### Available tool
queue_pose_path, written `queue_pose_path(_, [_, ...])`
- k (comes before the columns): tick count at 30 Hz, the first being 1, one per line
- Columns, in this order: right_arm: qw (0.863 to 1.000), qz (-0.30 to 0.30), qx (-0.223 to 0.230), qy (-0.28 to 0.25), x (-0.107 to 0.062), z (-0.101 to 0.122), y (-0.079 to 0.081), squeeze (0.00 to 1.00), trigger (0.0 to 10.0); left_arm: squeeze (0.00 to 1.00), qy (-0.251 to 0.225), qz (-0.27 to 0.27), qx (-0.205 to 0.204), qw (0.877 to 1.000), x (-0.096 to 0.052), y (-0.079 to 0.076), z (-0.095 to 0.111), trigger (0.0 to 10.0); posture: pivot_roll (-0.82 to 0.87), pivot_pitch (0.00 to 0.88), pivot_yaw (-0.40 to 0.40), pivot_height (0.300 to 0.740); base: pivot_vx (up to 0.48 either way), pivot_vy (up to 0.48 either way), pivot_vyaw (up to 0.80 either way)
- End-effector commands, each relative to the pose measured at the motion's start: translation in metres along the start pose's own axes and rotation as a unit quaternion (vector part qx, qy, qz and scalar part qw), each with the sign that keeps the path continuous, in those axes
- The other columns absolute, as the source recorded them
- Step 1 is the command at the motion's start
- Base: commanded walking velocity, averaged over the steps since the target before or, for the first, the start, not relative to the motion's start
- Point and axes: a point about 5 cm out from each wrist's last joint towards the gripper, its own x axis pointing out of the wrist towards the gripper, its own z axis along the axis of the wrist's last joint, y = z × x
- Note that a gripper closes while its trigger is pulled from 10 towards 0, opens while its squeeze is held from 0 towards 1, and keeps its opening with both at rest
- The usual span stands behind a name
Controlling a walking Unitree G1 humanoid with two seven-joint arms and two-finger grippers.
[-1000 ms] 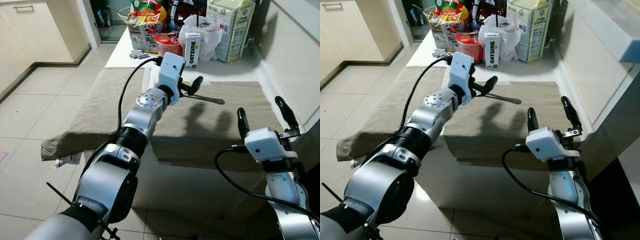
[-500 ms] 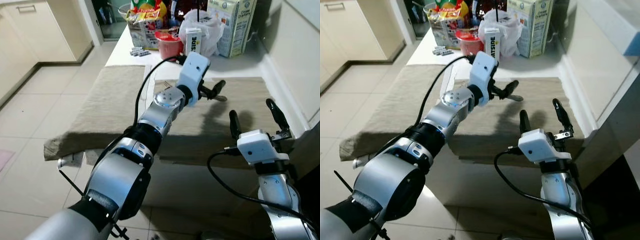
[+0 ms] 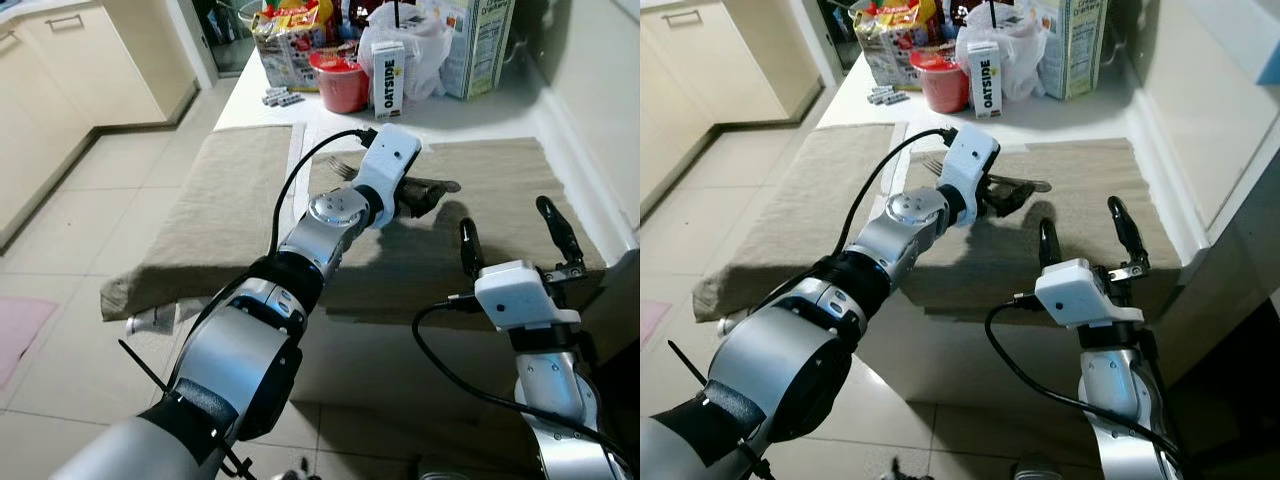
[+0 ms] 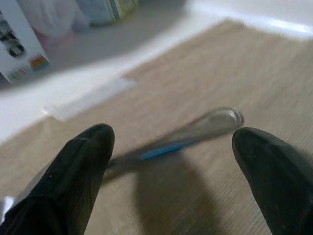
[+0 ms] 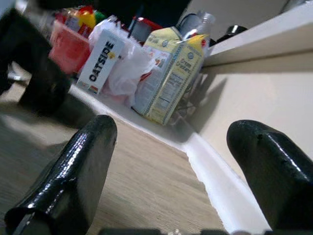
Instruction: Setting the table
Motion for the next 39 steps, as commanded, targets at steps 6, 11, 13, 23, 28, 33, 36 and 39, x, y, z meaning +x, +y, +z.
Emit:
queue_pose_path(6, [0.998,0.017,0.036,-0.043,-0.021,0.029,-0.011,0.0,10.0,0.0,-0.007,-0.099,-0.012,0.995,0.023,-0.071,0.015,10.0,-0.32,0.126,0.249,0.74,0.0,0.0,0.0])
queue_pose_path(11, [0.998,0.038,0.042,-0.031,-0.03,0.026,-0.012,0.0,10.0,0.0,-0.014,-0.096,-0.018,0.995,0.025,-0.07,0.023,10.0,-0.33,0.125,0.239,0.74,0.0,0.0,0.0])
queue_pose_path(13, [0.996,0.05,0.075,-0.007,-0.033,0.021,-0.012,0.0,10.0,0.0,-0.014,-0.092,-0.033,0.995,0.024,-0.066,0.025,10.0,-0.33,0.125,0.239,0.74,0.0,0.0,0.0])
queue_pose_path(23, [0.972,0.126,0.123,0.155,-0.076,-0.037,-0.034,0.0,10.0,0.0,0.018,-0.068,-0.127,0.989,0.02,-0.05,0.011,10.0,-0.36,0.124,0.197,0.74,0.0,0.0,0.0])
queue_pose_path(28, [0.969,0.126,0.129,0.171,-0.079,-0.042,-0.032,0.0,10.0,0.0,0.029,-0.069,-0.164,0.984,0.019,-0.047,0.01,10.0,-0.36,0.12,0.196,0.74,0.0,0.0,0.0])
queue_pose_path(33, [0.966,0.131,0.139,0.173,-0.076,-0.045,-0.033,0.0,10.0,0.0,0.051,-0.07,-0.165,0.983,0.015,-0.039,0.004,10.0,-0.34,0.115,0.184,0.74,0.0,0.0,0.0])
queue_pose_path(36, [0.966,0.136,0.143,0.168,-0.074,-0.044,-0.032,0.0,10.0,0.0,0.06,-0.078,-0.151,0.984,0.013,-0.037,0.0,10.0,-0.34,0.116,0.182,0.74,0.0,0.0,0.0])
queue_pose_path(39, [0.966,0.141,0.143,0.165,-0.074,-0.046,-0.028,0.0,10.0,0.0,0.066,-0.106,-0.139,0.982,0.007,-0.03,-0.004,10.0,-0.32,0.115,0.17,0.74,0.0,0.0,0.0])
